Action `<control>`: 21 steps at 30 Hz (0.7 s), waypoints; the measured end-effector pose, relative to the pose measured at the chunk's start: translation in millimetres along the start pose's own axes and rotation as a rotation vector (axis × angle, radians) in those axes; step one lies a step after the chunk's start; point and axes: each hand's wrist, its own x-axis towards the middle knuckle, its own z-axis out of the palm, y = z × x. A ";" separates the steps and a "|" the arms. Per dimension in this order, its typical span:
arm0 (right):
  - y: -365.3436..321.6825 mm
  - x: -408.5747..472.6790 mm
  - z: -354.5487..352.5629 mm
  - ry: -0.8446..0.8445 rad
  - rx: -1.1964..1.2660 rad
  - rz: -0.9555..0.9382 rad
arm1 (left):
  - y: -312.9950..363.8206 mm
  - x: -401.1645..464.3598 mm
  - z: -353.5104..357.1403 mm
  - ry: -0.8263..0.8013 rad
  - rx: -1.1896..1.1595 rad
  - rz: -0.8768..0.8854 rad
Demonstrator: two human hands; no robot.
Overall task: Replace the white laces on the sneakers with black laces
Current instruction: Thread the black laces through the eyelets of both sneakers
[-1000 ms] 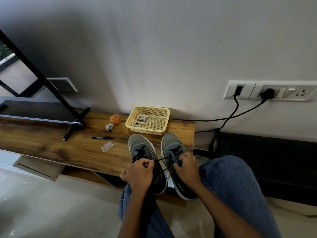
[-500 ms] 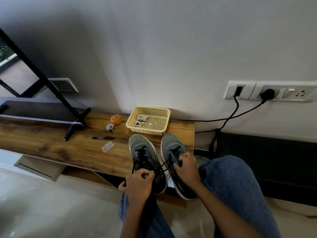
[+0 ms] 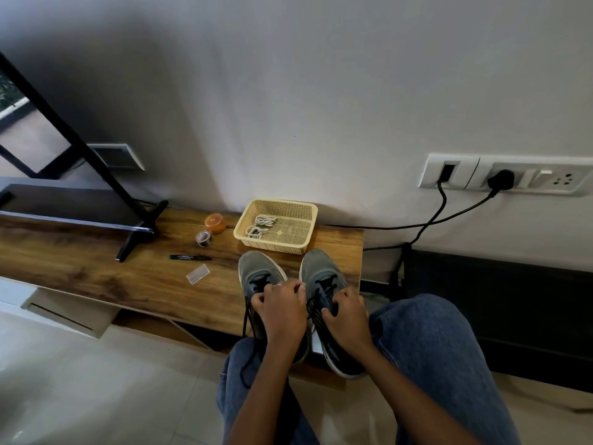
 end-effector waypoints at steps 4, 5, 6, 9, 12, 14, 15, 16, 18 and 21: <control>0.6 0.3 0.1 -0.010 -0.018 -0.007 | 9.0 21.4 22.2 -0.223 0.211 0.009; 0.9 0.6 -0.2 -0.014 -0.028 -0.009 | 10.1 23.6 27.3 -0.275 0.219 -0.008; 1.0 0.7 -0.1 -0.016 -0.038 -0.013 | 10.0 24.7 31.7 -0.313 0.205 -0.032; 1.5 1.4 0.5 -0.015 -0.055 -0.017 | 7.3 25.6 38.5 -0.372 0.147 -0.102; 1.9 0.8 1.8 -0.021 -0.060 -0.023 | 2.8 28.4 39.5 -0.404 0.014 -0.190; 2.8 -0.1 1.6 -0.028 -0.068 -0.034 | 2.5 33.8 41.1 -0.414 -0.093 -0.255; 3.3 -0.1 1.6 -0.026 -0.064 -0.042 | 2.9 36.6 41.8 -0.417 -0.125 -0.278; 3.8 -0.5 2.0 -0.024 -0.057 -0.046 | 2.8 38.2 42.4 -0.421 -0.135 -0.289; 3.7 -1.0 2.2 -0.016 -0.050 -0.051 | 0.3 39.4 44.5 -0.435 -0.119 -0.271; 3.2 -1.2 1.7 -0.016 -0.059 -0.053 | -1.1 37.8 46.0 -0.424 -0.102 -0.237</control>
